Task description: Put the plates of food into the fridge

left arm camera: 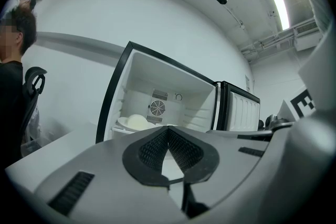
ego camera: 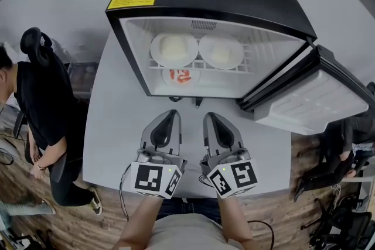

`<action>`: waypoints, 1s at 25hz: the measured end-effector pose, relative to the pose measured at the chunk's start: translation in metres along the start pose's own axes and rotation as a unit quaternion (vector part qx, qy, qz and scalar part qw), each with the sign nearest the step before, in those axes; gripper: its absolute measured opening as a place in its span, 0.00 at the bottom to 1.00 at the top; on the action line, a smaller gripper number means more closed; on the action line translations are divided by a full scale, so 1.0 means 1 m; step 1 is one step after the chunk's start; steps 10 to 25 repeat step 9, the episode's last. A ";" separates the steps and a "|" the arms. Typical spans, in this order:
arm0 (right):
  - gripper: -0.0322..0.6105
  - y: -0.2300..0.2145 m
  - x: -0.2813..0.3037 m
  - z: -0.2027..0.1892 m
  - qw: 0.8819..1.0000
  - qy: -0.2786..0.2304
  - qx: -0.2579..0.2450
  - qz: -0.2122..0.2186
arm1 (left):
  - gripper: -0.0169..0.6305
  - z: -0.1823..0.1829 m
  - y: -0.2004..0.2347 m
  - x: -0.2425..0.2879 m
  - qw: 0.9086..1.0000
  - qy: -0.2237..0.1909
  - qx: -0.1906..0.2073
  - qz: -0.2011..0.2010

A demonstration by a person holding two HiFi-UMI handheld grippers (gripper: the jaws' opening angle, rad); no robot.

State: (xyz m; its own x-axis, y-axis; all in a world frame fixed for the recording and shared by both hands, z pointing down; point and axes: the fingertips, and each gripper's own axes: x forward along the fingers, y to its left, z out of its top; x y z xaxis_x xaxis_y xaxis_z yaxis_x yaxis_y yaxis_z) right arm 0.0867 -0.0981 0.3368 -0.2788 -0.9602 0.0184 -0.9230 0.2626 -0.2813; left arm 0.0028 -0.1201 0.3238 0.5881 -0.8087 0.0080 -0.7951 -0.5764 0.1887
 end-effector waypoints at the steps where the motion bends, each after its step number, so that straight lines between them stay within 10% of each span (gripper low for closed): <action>1: 0.07 0.001 0.000 0.000 1.000 0.000 -0.001 0.000 | 0.04 0.000 0.000 0.000 1.000 0.000 0.000 0.000; 25: 0.07 0.006 0.000 0.000 1.000 0.001 -0.003 0.001 | 0.04 0.001 0.003 -0.003 1.000 0.005 -0.003 0.003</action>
